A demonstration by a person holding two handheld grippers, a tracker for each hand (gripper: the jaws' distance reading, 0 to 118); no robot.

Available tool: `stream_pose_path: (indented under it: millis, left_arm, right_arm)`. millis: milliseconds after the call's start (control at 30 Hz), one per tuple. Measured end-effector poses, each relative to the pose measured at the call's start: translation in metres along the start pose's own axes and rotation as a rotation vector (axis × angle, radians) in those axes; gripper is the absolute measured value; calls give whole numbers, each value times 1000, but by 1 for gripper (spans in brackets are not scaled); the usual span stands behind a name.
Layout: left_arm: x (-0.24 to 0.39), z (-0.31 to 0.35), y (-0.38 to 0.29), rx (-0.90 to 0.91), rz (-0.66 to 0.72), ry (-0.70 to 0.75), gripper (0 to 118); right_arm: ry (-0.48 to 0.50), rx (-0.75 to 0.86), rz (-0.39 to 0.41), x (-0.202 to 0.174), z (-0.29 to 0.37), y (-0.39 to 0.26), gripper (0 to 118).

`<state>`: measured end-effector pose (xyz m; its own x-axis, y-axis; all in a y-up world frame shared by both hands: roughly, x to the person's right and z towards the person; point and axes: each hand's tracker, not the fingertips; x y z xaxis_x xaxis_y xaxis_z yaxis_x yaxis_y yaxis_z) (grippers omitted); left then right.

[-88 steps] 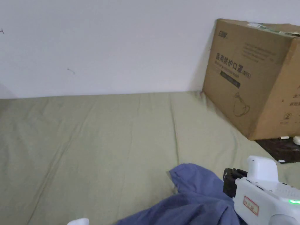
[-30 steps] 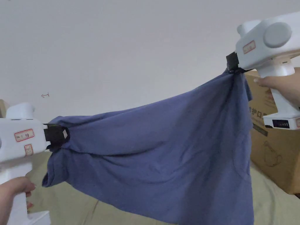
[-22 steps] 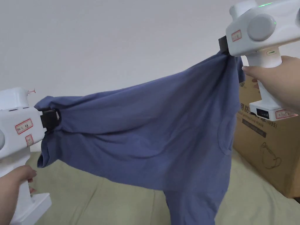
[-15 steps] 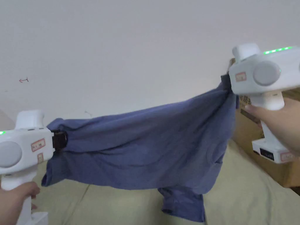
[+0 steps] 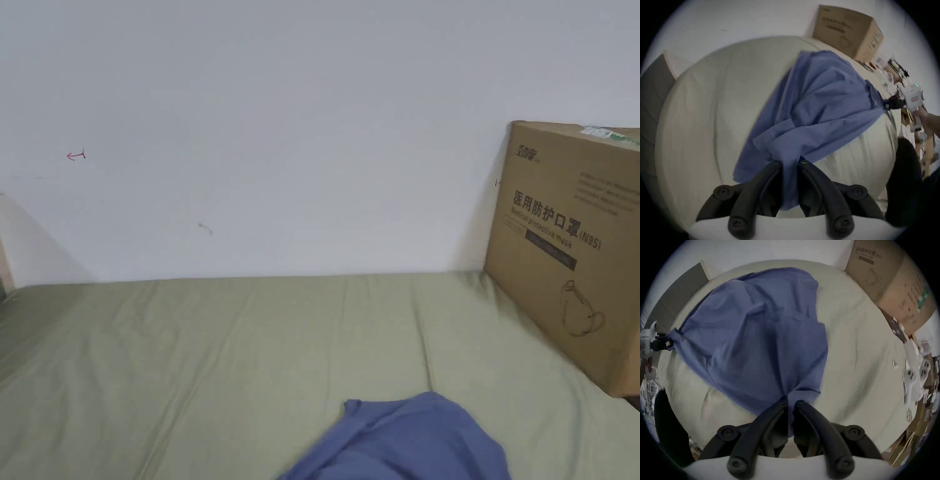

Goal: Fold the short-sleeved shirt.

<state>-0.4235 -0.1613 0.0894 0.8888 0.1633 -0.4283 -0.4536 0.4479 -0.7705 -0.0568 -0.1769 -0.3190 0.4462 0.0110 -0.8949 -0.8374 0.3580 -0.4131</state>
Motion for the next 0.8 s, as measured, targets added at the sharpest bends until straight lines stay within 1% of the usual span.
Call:
stream_pose_path:
  millis: [33,67,133,200,300,333,400,433,467,500,533,567,600,633,667,733,800]
  left_arm:
    - [6,0,-8,-24,4,-9,12]
    - [11,4,-14,-16,-3,0,12]
    - [15,13,-20,-21,8,0,12]
    - [24,22,-24,-58,78,-42,12]
    - [28,26,-38,-82,63,-43,12]
    - [32,28,-42,-97,49,-42,12]
    - [39,34,-47,-109,41,-35,12]
    - [42,36,-50,-106,56,-38,12]
    - [41,39,-51,-102,115,-61,12]
    - [39,42,-54,-89,193,-87,16]
    - [38,45,-57,-62,250,-91,32]
    - [39,47,-64,-31,295,-108,60]
    - [40,53,-69,-4,330,-126,102]
    - [40,63,-71,34,364,-140,111]
    - [42,73,-71,46,403,-128,108]
    - [57,107,-70,148,430,-95,107]
    - [68,144,-67,315,420,-85,107]
  right_arm:
    - [-2,15,-13,2,7,-9,2]
    - [6,25,-61,4,18,-16,2]
    - [47,-6,-154,12,28,-31,2]
    - [63,-48,-176,14,34,-42,2]
    - [58,-90,-129,10,44,-58,2]
    - [47,-97,-110,-3,60,-56,2]
    - [37,-107,-98,-8,67,-60,2]
    - [32,-101,-100,-11,70,-61,2]
    - [19,-81,-105,-5,60,-62,2]
    - [-8,-40,-94,-9,64,-61,3]
    - [-24,-2,-77,-13,68,-62,6]
    - [-49,40,-70,-18,72,-62,23]
    - [-58,68,-99,-19,69,-63,67]
    - [-50,95,-117,-22,77,-62,96]
    - [-19,124,-140,-27,87,-59,107]
    - [43,192,-199,-43,117,-52,106]
    - [76,332,-245,-56,145,-44,106]
